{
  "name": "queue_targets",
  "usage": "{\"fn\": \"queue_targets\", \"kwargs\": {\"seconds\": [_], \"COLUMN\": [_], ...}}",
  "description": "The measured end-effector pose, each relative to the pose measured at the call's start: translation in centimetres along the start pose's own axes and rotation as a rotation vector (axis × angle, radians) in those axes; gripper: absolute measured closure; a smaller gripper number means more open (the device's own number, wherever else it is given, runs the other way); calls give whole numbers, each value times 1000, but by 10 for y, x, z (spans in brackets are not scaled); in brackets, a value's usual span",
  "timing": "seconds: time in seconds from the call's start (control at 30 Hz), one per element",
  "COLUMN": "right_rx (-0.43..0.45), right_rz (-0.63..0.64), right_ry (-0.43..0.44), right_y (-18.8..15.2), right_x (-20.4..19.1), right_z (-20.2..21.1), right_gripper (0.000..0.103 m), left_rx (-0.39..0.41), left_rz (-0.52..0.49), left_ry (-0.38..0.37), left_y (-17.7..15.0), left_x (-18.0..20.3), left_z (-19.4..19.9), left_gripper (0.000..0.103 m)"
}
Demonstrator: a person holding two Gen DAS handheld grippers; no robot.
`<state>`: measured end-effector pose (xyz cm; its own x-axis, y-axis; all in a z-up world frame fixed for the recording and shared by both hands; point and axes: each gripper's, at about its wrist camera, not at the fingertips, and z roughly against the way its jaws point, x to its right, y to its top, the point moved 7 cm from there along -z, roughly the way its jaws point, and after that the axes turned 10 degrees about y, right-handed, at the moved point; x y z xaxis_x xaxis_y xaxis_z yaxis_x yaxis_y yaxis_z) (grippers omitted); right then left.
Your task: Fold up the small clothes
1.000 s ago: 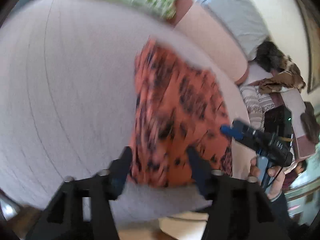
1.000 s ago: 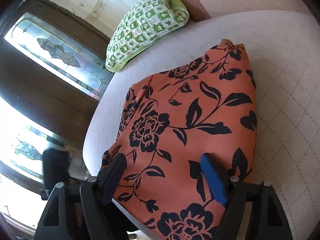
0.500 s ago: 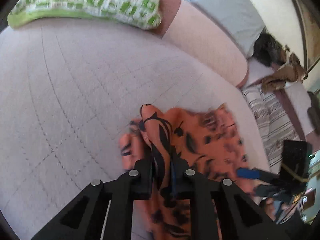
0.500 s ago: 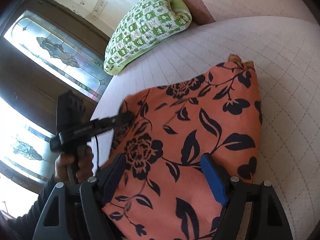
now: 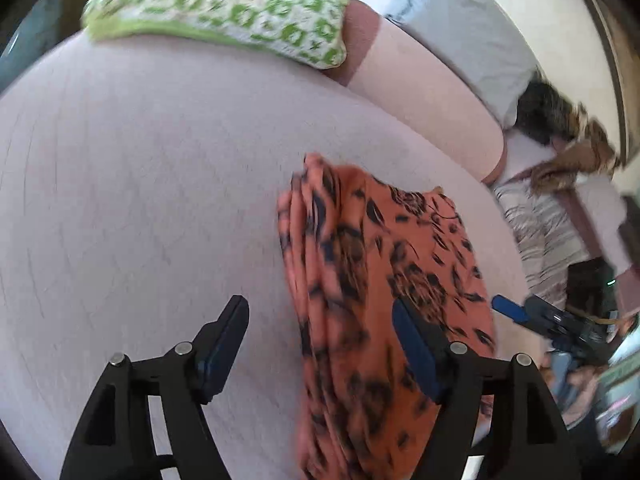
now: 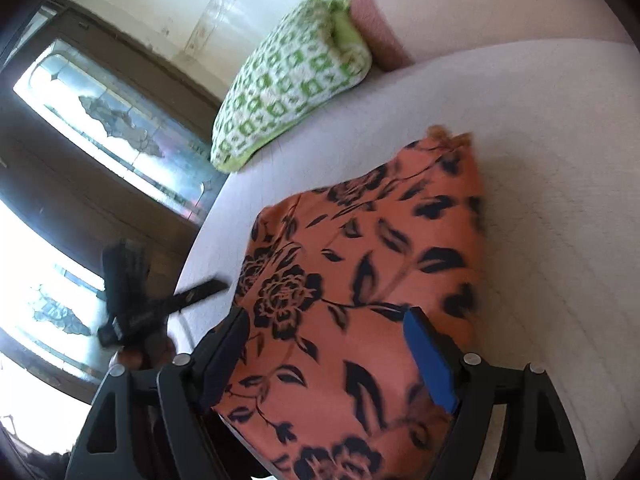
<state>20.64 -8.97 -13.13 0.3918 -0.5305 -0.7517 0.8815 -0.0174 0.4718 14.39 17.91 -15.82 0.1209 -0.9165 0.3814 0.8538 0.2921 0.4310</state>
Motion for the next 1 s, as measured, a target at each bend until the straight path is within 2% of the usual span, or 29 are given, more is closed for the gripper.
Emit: {"fn": "queue_targets", "kwargs": {"seconds": [0.1, 0.17, 0.23, 0.33, 0.43, 0.47, 0.5, 0.53, 0.57, 0.63, 0.73, 0.87, 1.0], "right_rx": [47, 43, 14, -22, -75, -80, -93, -112, -120, -107, -104, -58, 13], "right_rz": [-130, -198, -231, -222, -283, -292, -284, -242, -229, -216, -130, -13, 59], "right_ry": [-20, 4, 40, 33, 27, 40, 36, -11, -27, -22, -5, 1, -1], "right_y": [-3, -6, -10, -10, -17, -19, -21, -23, -24, -20, -10, 18, 56], "right_x": [32, 45, 48, 47, 53, 50, 47, 43, 43, 39, 18, -11, -17], "right_z": [15, 14, 6, -10, -34, -38, -42, -45, -45, -40, -26, 8, 56], "right_gripper": [19, 19, 19, 19, 20, 25, 32, 40, 43, 65, 69, 70, 70], "left_rx": [-30, -39, -37, -45, -121, -127, -123, -124, -125, -101, -25, 85, 159], "left_rz": [68, 87, 105, 119, 114, 110, 87, 64, 61, 34, -63, -157, -200], "left_ry": [-55, -28, -20, -32, -58, -45, -9, 7, -6, -4, 16, -8, -51], "left_y": [-13, -14, -12, -5, -9, -11, -14, -15, -16, -14, -8, 11, 40], "left_x": [0, 1, 5, 15, 22, 22, 20, 19, 20, 27, 57, 113, 158], "left_z": [-5, -12, -16, -27, -45, -49, -50, -50, -49, -45, -28, -4, 11], "left_gripper": [28, 28, 28, 28, 30, 47, 56, 65, 72, 77, 78, 79, 79]}}
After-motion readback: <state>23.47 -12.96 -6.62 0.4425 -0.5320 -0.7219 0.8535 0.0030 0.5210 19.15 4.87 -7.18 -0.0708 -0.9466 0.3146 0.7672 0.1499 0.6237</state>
